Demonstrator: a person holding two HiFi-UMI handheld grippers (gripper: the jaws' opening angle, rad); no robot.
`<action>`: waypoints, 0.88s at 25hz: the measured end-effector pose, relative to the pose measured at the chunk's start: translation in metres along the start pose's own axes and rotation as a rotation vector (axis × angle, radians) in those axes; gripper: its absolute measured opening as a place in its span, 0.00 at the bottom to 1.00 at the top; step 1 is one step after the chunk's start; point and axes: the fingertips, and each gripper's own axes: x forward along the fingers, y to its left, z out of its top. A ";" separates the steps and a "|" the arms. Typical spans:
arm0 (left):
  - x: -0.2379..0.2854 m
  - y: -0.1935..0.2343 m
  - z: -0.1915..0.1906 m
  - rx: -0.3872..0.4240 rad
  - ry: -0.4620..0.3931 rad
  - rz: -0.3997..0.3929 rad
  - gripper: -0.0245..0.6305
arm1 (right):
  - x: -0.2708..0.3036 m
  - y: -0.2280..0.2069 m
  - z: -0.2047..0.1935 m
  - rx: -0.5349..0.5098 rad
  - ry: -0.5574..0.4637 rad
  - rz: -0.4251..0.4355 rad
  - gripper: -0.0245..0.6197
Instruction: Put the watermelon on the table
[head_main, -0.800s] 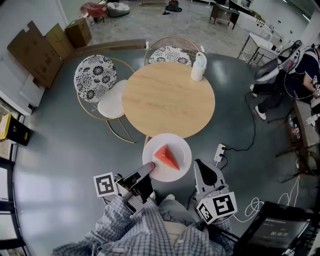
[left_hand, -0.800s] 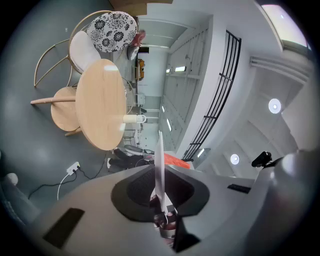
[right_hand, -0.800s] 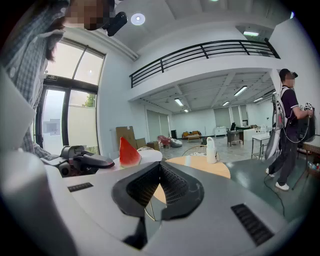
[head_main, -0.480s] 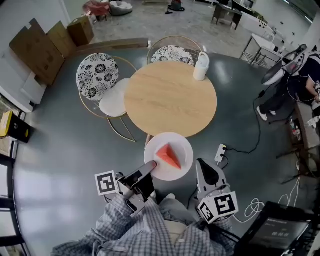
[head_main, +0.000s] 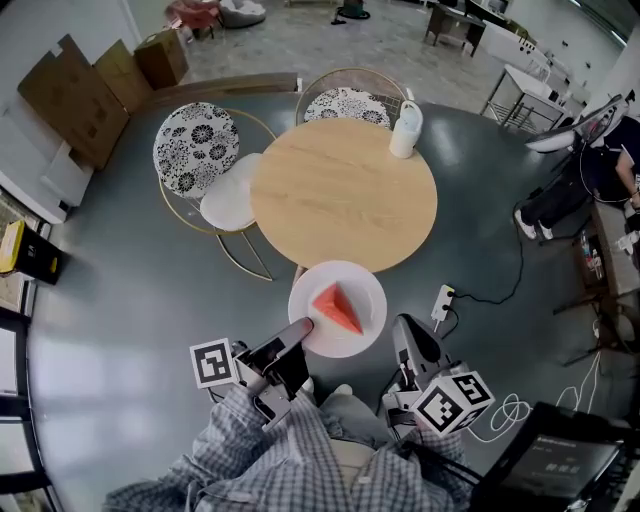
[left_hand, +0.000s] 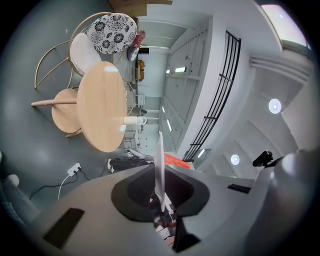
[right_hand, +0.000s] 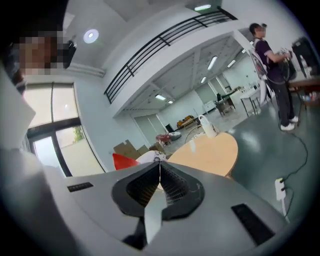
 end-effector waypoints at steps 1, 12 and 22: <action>-0.001 0.000 0.001 -0.001 0.000 -0.001 0.10 | 0.000 0.001 0.001 0.069 -0.012 0.015 0.05; -0.012 0.000 0.015 -0.007 0.001 -0.009 0.10 | 0.010 0.026 -0.005 0.329 -0.062 0.122 0.12; -0.025 0.000 0.015 -0.003 0.055 -0.008 0.10 | 0.015 0.050 -0.033 0.283 -0.031 0.105 0.18</action>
